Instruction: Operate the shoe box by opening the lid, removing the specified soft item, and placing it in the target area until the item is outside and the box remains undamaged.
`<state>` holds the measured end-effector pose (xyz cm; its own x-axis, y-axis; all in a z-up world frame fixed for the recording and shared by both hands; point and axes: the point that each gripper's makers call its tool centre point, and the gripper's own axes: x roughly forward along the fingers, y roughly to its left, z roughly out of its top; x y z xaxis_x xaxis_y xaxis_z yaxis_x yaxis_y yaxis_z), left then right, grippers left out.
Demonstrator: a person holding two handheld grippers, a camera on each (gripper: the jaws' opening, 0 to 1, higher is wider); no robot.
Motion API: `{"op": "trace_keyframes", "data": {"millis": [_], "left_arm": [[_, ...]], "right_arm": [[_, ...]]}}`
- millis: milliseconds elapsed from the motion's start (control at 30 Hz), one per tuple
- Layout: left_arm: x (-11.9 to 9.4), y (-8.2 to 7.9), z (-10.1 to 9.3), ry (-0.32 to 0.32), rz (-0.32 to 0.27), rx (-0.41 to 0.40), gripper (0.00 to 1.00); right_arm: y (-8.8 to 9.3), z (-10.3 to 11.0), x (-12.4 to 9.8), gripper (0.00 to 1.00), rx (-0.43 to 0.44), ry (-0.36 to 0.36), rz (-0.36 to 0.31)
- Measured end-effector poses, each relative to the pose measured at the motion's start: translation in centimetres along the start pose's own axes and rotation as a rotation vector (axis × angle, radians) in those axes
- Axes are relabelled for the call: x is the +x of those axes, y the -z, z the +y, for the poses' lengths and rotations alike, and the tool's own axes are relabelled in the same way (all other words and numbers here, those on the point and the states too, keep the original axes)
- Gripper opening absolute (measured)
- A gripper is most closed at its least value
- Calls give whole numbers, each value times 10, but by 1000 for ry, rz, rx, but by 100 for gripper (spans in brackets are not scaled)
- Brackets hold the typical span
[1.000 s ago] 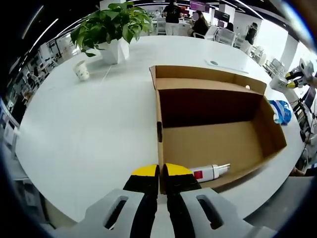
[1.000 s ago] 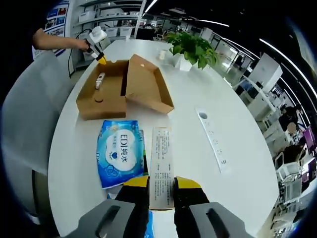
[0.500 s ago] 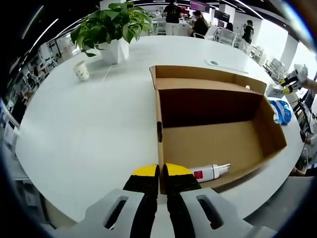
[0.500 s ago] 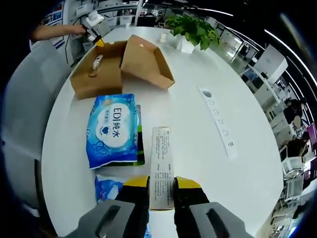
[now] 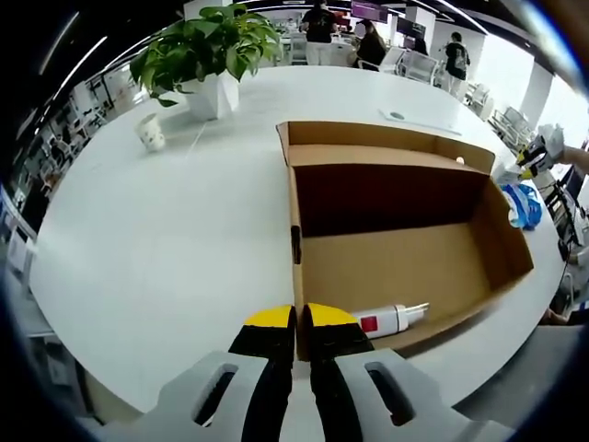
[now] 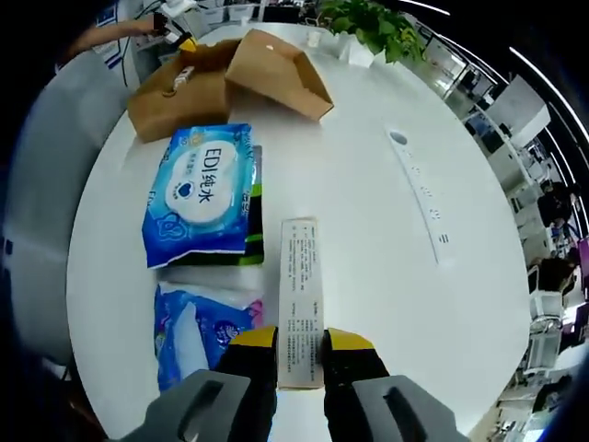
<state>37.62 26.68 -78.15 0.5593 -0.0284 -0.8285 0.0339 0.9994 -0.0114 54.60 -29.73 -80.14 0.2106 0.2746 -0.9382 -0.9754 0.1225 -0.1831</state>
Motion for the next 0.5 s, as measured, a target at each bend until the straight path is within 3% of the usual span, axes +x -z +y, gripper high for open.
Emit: {"op": "trace_keyframes", "data": {"millis": [267, 500], "left_arm": [[0, 0, 0, 0, 1, 1, 1], [0, 0, 1, -1, 1, 3, 1]], "right_arm": [[8, 1, -1, 15, -26, -5, 26], [27, 6, -4, 15, -89, -26, 89]]}}
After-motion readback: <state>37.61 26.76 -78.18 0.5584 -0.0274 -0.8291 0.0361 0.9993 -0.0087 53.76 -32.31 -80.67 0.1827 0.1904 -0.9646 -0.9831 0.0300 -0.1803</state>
